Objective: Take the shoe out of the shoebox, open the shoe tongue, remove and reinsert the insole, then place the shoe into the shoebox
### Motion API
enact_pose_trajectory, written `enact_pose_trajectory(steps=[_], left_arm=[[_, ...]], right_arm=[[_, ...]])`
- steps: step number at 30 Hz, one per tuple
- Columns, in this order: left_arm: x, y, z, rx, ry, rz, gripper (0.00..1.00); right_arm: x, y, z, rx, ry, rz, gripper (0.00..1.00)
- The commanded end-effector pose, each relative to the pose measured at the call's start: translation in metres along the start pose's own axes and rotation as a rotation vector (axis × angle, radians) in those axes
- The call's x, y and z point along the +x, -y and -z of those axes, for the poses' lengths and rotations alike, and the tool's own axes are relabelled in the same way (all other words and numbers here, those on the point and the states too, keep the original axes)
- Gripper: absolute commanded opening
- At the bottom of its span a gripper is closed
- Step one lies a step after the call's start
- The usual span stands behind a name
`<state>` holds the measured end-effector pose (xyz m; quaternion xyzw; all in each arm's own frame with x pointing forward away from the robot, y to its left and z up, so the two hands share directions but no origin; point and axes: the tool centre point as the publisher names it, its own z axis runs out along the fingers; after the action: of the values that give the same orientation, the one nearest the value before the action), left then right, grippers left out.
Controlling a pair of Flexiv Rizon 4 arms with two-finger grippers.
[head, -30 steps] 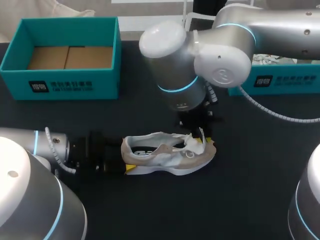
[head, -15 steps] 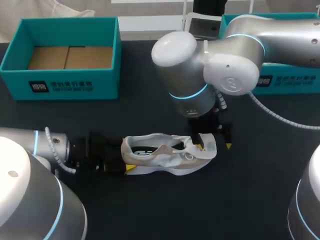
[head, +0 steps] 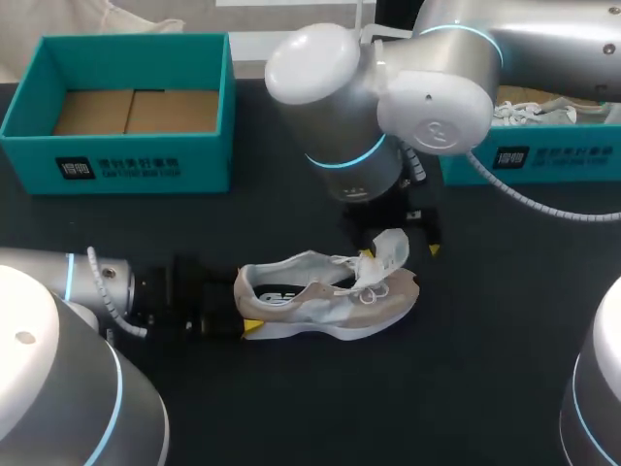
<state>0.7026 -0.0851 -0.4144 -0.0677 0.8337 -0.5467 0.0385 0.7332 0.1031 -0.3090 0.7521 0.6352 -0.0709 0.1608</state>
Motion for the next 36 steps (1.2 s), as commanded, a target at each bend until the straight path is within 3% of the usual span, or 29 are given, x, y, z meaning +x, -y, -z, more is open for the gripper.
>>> enact_pose_trajectory(steps=[1,5,10,12,13,14,16,17,18,25,36], left_arm=[[0.001,-0.003,-0.001,-0.004,-0.001,0.000,0.00],[0.001,-0.003,-0.001,-0.004,-0.001,0.000,0.00],[0.001,-0.003,-0.001,-0.004,-0.001,0.000,0.00],[0.001,-0.003,-0.001,-0.004,-0.001,0.000,0.00],[0.001,-0.003,-0.001,-0.004,-0.001,0.000,0.00],[0.001,-0.003,-0.001,-0.004,-0.001,0.000,0.00],[0.001,-0.003,-0.001,-0.004,-0.001,0.000,0.00],[0.001,-0.003,-0.001,-0.004,-0.001,0.000,0.00],[0.001,-0.003,-0.001,-0.004,-0.001,0.000,0.00],[0.001,-0.003,-0.001,-0.004,-0.001,0.000,0.00],[0.001,-0.003,-0.001,-0.004,-0.001,0.000,0.00]], right_arm=[[-0.001,-0.001,0.036,-0.139,-0.041,-0.071,1.00],[0.012,-0.013,0.067,-0.212,-0.047,0.055,1.00],[0.037,-0.023,0.097,-0.299,-0.137,0.308,1.00],[0.051,-0.024,0.109,-0.327,-0.202,0.474,0.72],[0.055,-0.025,0.112,-0.325,-0.216,0.528,0.66],[0.061,-0.025,0.117,-0.324,-0.230,0.617,0.48],[0.072,-0.026,0.127,-0.322,-0.271,0.724,0.25],[0.076,-0.027,0.130,-0.310,-0.274,0.779,0.05],[0.082,-0.028,0.134,-0.293,-0.300,0.867,0.00],[0.110,-0.007,0.142,-0.160,-0.367,1.231,0.00],[0.110,-0.003,0.141,-0.143,-0.372,1.249,0.00]])
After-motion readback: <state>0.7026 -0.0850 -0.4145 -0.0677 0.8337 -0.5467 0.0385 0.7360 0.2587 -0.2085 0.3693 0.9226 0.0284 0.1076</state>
